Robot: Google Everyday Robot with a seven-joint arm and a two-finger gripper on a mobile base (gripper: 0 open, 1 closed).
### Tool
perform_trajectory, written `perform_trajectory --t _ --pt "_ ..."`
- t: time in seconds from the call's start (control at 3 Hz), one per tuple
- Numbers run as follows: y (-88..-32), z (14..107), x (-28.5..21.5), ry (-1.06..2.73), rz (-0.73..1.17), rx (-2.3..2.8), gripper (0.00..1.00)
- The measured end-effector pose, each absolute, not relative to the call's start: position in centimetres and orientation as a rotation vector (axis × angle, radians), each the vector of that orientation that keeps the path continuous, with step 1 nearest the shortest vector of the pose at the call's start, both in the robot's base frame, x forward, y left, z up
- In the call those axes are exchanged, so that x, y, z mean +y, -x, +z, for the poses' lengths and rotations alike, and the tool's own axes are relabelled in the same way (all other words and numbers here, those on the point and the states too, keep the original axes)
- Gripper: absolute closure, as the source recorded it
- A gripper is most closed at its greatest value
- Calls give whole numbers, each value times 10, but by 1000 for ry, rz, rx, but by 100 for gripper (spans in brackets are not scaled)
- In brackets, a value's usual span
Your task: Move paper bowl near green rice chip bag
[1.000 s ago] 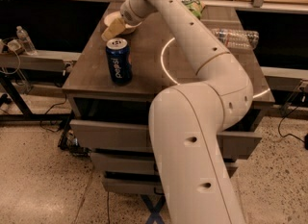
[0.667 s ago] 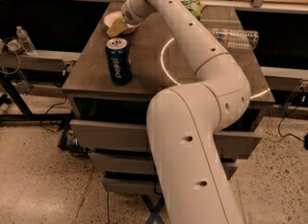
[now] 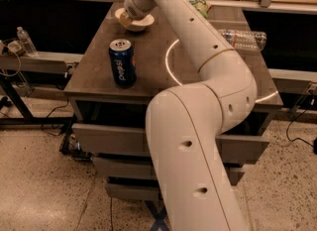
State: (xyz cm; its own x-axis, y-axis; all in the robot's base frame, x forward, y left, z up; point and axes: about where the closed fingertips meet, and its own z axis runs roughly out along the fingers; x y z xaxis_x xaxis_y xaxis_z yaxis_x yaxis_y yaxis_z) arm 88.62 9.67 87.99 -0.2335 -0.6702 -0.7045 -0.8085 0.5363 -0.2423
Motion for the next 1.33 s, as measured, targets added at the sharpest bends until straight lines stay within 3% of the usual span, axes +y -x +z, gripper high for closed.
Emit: perform_trajectory --t 0.33,0.67,1.33 --pt "-887 890 91 1242 129 1952 100" --pt "-888 924 79 1341 -103 1875 100" --pt "-900 915 69 1385 -276 1855 100"
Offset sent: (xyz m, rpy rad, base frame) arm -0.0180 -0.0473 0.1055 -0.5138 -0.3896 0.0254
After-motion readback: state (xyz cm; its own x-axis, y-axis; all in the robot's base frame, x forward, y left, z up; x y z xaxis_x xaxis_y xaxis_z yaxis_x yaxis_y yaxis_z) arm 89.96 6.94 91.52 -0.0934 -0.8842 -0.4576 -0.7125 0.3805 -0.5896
